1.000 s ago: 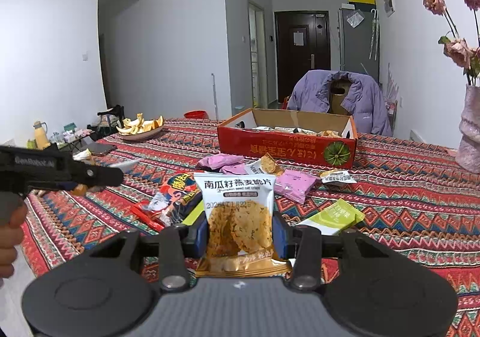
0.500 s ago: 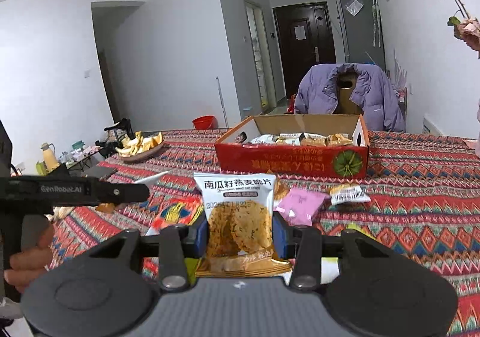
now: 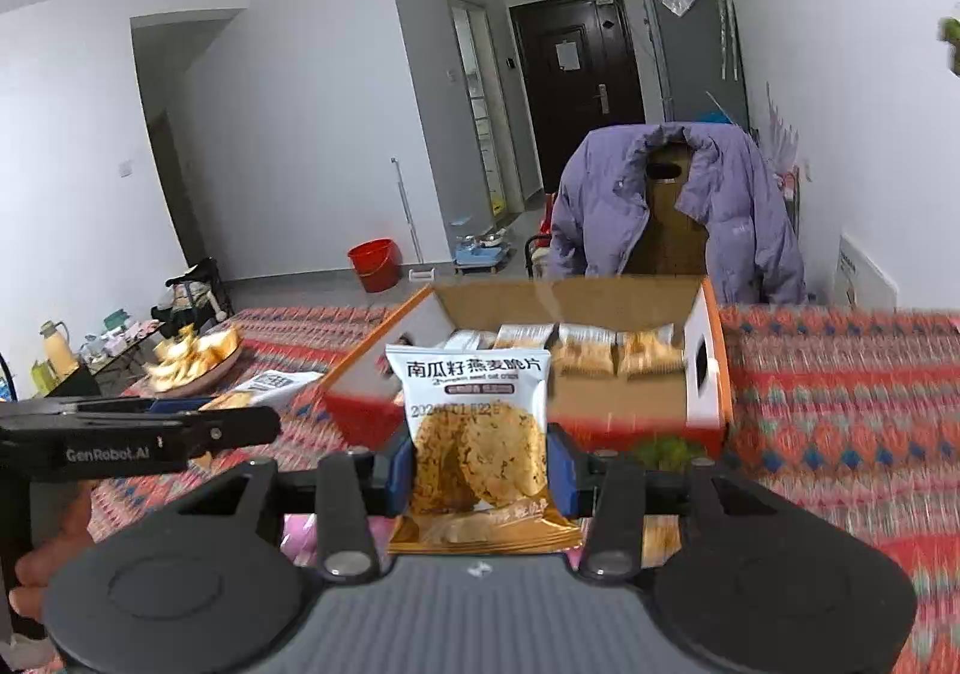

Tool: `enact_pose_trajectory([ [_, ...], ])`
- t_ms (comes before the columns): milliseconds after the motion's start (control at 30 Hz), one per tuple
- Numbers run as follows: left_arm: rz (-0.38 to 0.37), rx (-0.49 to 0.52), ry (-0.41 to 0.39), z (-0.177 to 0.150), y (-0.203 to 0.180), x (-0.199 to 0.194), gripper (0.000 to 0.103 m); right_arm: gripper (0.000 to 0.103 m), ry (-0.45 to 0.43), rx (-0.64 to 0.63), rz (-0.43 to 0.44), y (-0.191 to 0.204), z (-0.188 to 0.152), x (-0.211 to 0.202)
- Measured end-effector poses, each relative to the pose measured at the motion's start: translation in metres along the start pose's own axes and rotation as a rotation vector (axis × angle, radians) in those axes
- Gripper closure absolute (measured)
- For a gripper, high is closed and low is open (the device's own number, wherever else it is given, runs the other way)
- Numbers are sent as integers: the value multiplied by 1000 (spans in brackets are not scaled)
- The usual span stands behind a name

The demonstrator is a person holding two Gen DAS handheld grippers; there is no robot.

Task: Organize snacks
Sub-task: 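Carry both crisp packets into the red box and open both tools, then withdraw both tools from the box back toward the snack pile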

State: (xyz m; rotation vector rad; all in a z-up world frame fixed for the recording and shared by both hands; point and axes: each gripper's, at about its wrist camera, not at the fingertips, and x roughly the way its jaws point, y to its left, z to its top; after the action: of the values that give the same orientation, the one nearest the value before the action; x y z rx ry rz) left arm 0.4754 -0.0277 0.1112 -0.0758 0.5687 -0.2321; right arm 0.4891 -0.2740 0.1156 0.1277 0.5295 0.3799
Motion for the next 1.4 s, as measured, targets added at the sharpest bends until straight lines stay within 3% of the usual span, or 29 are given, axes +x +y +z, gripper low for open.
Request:
enact_pose_trajectory([
  [167, -28, -42, 105, 40, 6, 90, 47, 60, 88, 96, 1, -34, 40, 93],
  [367, -3, -67, 185, 51, 7, 165, 46, 58, 228, 215, -30, -76, 52, 189],
  [500, -13, -102, 237, 39, 8, 187, 34, 56, 298, 302, -8, -90, 41, 220],
  [567, -71, -102, 258, 34, 9, 188, 24, 45, 288, 329, 19, -92, 36, 222],
  [633, -74, -98, 257, 34, 10, 186, 22, 40, 281, 330, 22, -93, 33, 221],
  [833, -28, -99, 203, 54, 22, 162, 22, 40, 227, 275, -16, -88, 47, 190],
  [1100, 25, 25, 117, 63, 20, 77, 21, 35, 178, 73, -45, -51, 63, 107],
  [1267, 20, 47, 59, 44, 21, -1, 15, 11, 85, -62, -70, -16, 50, 21],
  [1400, 20, 84, -11, 10, 17, -62, 14, 5, 10, -134, -53, 10, 20, -48],
])
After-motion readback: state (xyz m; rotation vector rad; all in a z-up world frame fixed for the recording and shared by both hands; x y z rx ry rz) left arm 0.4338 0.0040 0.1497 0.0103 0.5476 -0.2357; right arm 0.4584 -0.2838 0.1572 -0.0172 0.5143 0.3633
